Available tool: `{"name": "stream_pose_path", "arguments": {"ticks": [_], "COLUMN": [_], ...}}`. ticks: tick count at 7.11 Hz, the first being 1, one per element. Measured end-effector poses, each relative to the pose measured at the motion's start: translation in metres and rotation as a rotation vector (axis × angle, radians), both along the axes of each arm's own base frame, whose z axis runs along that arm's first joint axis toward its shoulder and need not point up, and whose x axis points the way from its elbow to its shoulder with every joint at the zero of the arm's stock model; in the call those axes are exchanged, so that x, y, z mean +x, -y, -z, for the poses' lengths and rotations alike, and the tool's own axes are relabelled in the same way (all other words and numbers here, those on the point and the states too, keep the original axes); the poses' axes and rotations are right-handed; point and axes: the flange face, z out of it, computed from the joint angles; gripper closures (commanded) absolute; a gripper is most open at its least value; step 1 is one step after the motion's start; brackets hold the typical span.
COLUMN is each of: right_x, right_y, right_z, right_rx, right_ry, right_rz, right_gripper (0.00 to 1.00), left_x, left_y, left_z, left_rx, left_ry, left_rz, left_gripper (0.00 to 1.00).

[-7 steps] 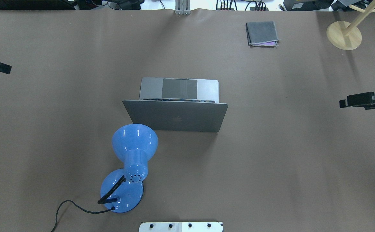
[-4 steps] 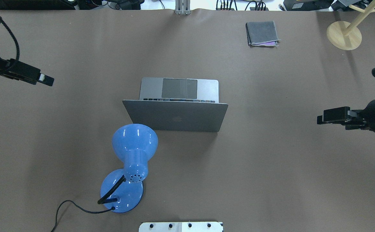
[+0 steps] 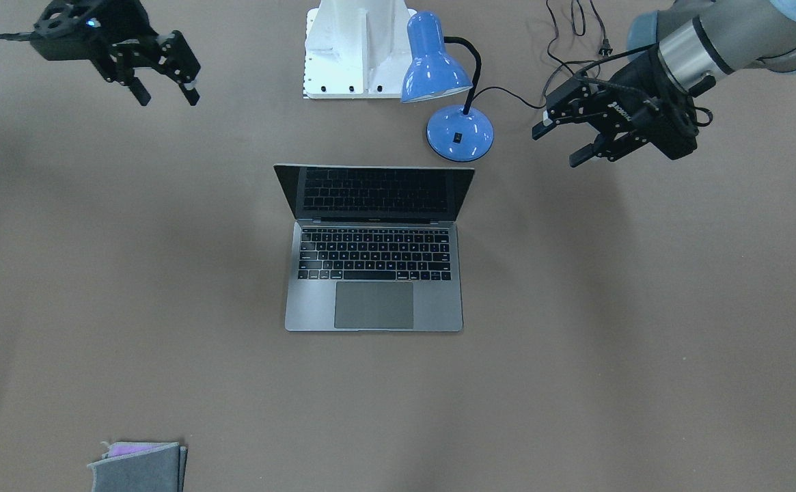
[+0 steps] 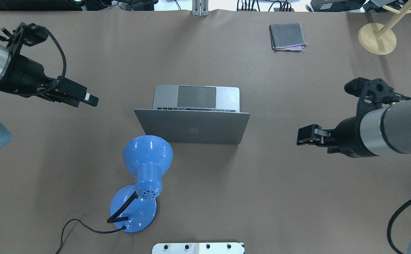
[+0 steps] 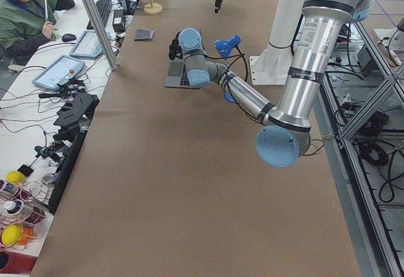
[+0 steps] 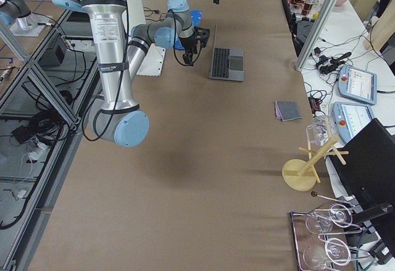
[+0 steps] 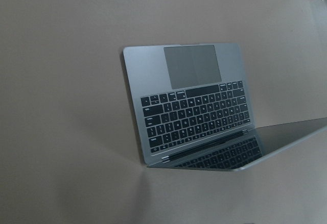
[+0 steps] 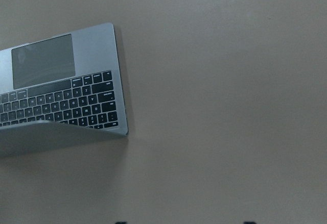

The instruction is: Close laptop

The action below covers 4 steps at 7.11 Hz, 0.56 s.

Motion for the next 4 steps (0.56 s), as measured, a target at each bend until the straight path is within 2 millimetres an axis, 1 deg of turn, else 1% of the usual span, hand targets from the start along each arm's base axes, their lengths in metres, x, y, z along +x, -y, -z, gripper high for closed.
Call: {"name": "stream_pose_path", "arguments": {"ticks": [1,2,4], "right_x": [-0.015,-0.026,-0.051], "right_y": [-0.006,-0.009,-0.003], "right_z": [0.015,0.023,0.039], "right_rx": [-0.006,-0.006,0.004], "right_ry": [-0.005,-0.006,0.001], "right_rz": [0.008,0.016,0.014], "right_gripper": [1.0,1.0,1.0], "left_x": [0.007,0.016,0.043], "left_y": [-0.003,-0.007,-0.016], "left_z": [0.002,0.005,0.017], "left_rx": [-0.012,-0.023,-0.068], "left_ry": [0.0,0.001,-0.004], "left_rz": [-0.007,-0.008,-0.014], "left_gripper": [1.0,1.0,1.0]}}
